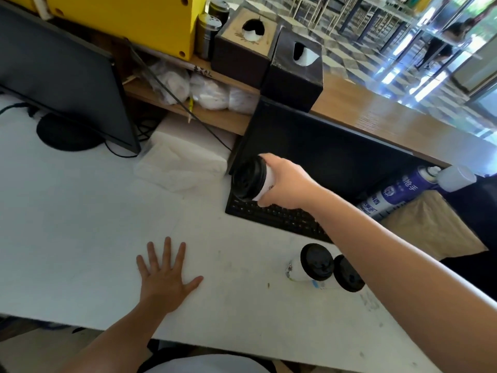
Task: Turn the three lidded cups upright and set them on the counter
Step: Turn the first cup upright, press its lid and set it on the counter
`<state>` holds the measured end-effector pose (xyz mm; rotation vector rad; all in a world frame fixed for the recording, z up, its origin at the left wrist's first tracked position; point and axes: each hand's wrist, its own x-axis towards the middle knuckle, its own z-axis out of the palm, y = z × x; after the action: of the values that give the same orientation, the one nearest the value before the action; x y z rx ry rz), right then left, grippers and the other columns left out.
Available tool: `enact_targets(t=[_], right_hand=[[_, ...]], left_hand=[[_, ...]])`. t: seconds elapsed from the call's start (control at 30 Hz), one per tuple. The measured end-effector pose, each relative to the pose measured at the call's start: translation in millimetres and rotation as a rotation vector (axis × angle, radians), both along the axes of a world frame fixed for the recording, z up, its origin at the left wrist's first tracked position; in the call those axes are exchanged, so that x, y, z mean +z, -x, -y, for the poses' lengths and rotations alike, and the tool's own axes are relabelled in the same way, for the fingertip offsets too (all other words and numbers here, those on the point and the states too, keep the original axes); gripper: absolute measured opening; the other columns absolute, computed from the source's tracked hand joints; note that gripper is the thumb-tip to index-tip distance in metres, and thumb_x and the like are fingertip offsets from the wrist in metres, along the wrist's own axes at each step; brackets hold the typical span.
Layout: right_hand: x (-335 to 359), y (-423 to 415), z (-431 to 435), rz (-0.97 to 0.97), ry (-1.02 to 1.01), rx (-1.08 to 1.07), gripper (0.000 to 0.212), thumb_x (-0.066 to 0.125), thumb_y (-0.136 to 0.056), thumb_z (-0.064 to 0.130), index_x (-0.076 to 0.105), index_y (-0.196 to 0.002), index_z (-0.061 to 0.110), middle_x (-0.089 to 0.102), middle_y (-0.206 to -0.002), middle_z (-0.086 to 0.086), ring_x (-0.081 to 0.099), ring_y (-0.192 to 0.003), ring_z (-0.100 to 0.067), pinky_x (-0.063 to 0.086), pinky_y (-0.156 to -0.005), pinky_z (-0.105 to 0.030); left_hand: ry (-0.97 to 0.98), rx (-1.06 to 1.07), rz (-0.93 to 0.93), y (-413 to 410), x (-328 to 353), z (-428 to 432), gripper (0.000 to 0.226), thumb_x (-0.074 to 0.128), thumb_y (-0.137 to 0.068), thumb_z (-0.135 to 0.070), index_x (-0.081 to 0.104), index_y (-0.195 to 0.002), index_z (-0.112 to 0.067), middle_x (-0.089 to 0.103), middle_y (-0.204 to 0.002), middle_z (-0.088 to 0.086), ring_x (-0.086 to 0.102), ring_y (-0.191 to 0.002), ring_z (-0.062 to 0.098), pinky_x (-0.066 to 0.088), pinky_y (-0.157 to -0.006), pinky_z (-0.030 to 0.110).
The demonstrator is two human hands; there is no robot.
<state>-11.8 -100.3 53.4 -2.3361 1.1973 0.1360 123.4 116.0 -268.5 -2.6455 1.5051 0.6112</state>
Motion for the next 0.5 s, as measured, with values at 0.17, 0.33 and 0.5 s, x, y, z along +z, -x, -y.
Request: enact_targets(t=[0.17, 0.33, 0.5], right_hand=[[-15, 25, -1, 0.512, -0.337, -0.192, 0.072, 0.089, -0.070, 0.010, 0.057, -0.132, 0.027, 0.071, -0.121, 0.007, 0.065, -0.116, -0.013, 0.050, -0.101, -0.040], [-72, 43, -23, 0.744, -0.458, -0.403, 0.070, 0.088, -0.072, 0.000, 0.057, -0.132, 0.017, 0.072, -0.122, 0.001, 0.069, -0.114, -0.014, 0.056, -0.100, -0.042], [-103, 55, -37, 0.757, -0.531, -0.486, 0.070, 0.088, -0.072, 0.000, 0.057, -0.132, 0.018, 0.071, -0.124, 0.002, 0.067, -0.116, -0.013, 0.054, -0.104, -0.044]], left_hand=[[-0.022, 0.003, -0.017, 0, 7, 4, 0.108, 0.012, -0.073, -0.092, -0.015, -0.154, -0.026, -0.026, -0.161, 0.007, -0.029, -0.145, 0.046, -0.017, -0.112, 0.064], [-0.057, 0.018, -0.039, 1, 11, 7, 0.106, 0.014, -0.074, -0.091, -0.025, -0.150, -0.028, -0.038, -0.155, 0.004, -0.030, -0.144, 0.046, -0.013, -0.113, 0.064], [-0.121, 0.003, -0.019, 2, 18, 9, 0.102, 0.015, -0.077, -0.090, -0.025, -0.152, -0.032, -0.033, -0.160, 0.006, -0.029, -0.145, 0.046, -0.009, -0.116, 0.064]])
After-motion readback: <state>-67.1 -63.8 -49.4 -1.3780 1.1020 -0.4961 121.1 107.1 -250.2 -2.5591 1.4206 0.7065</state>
